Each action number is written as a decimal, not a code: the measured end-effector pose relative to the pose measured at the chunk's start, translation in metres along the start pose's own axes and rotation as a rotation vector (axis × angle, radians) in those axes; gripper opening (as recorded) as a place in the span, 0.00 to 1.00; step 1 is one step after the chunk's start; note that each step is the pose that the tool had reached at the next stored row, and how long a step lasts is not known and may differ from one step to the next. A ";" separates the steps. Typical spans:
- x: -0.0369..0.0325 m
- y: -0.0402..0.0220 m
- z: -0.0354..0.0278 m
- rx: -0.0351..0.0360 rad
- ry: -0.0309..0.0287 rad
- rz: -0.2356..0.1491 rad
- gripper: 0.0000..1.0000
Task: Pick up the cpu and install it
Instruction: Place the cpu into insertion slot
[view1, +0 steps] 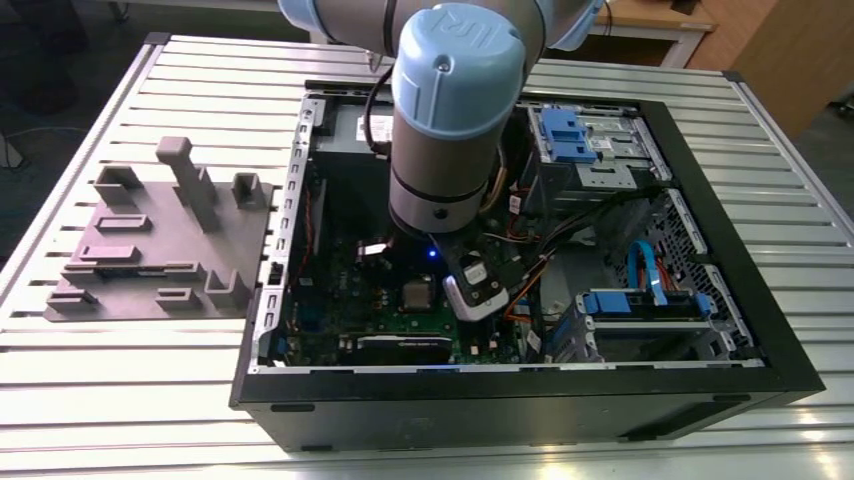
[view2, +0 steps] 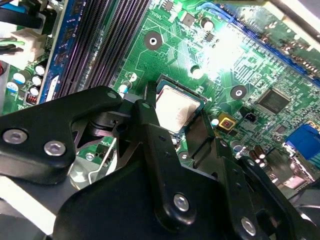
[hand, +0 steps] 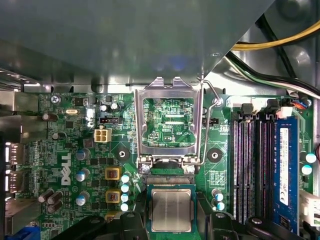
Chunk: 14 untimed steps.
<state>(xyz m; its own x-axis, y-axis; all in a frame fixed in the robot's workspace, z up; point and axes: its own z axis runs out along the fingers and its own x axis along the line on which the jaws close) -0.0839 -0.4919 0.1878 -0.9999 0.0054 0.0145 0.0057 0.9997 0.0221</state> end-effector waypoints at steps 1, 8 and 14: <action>0.0000 0.0000 0.0004 0.0000 0.0001 0.000 0.47; -0.0001 0.0001 0.0009 -0.0008 -0.0004 0.000 0.47; -0.0002 0.0002 0.0012 -0.0013 -0.0006 0.000 0.54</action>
<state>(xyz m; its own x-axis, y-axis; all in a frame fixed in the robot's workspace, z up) -0.0838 -0.4917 0.1866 -0.9999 0.0052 0.0138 0.0055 0.9997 0.0234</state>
